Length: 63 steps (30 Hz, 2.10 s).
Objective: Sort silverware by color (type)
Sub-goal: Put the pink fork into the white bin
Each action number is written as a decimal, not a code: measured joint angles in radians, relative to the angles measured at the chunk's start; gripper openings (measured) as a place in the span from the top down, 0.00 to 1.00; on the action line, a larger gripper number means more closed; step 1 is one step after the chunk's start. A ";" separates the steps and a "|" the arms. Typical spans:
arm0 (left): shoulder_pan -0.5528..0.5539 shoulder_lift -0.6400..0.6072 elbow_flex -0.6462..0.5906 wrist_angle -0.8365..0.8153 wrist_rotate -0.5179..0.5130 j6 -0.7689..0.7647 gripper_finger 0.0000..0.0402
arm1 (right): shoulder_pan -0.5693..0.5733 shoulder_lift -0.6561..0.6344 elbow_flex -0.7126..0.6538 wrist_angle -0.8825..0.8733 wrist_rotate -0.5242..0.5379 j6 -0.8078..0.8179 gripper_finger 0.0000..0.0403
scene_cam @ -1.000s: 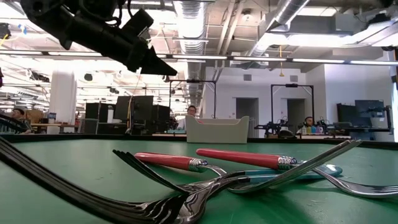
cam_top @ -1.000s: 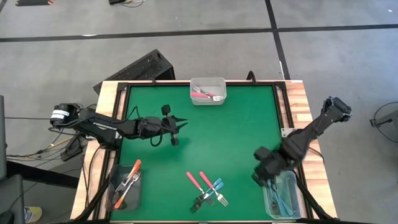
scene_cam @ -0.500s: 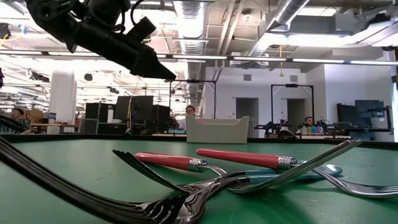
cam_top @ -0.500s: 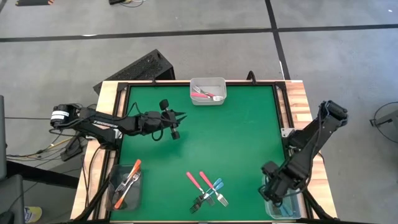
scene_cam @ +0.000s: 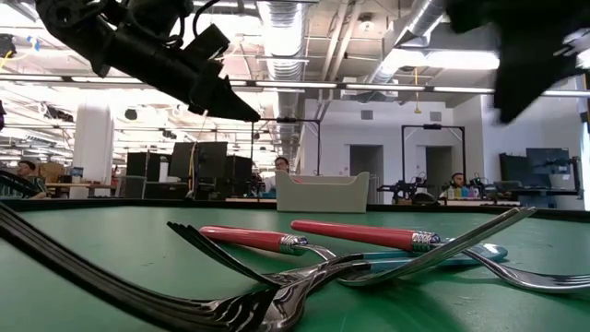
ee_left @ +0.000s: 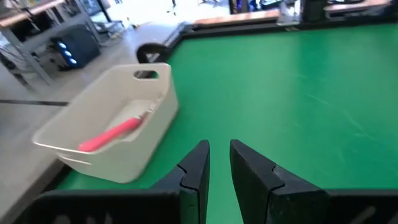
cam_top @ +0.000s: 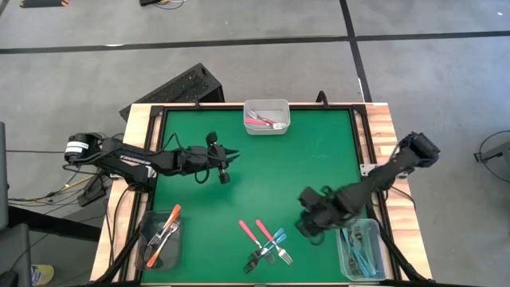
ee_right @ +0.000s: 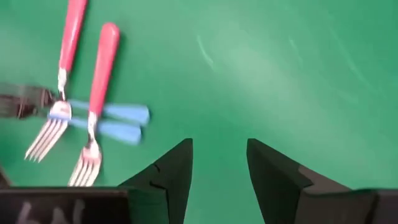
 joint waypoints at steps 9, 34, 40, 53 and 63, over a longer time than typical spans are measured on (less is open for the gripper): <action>-0.138 -0.012 0.000 -0.106 -0.007 -0.120 0.87 | -0.101 0.206 0.000 0.438 -0.043 -0.301 0.58; -0.336 -0.237 0.001 -0.311 -0.213 -0.226 0.87 | -0.111 0.494 0.238 0.328 -0.049 -0.434 0.61; -0.335 -0.213 0.001 -0.344 -0.261 -0.236 0.87 | -0.108 0.408 0.233 0.209 0.114 -0.432 0.61; -0.330 -0.194 0.000 -0.393 -0.325 -0.273 0.87 | -0.100 0.449 0.234 0.257 0.029 -0.352 0.43; -0.329 -0.193 0.000 -0.388 -0.329 -0.301 0.87 | -0.125 0.496 0.239 0.176 -0.031 -0.265 0.63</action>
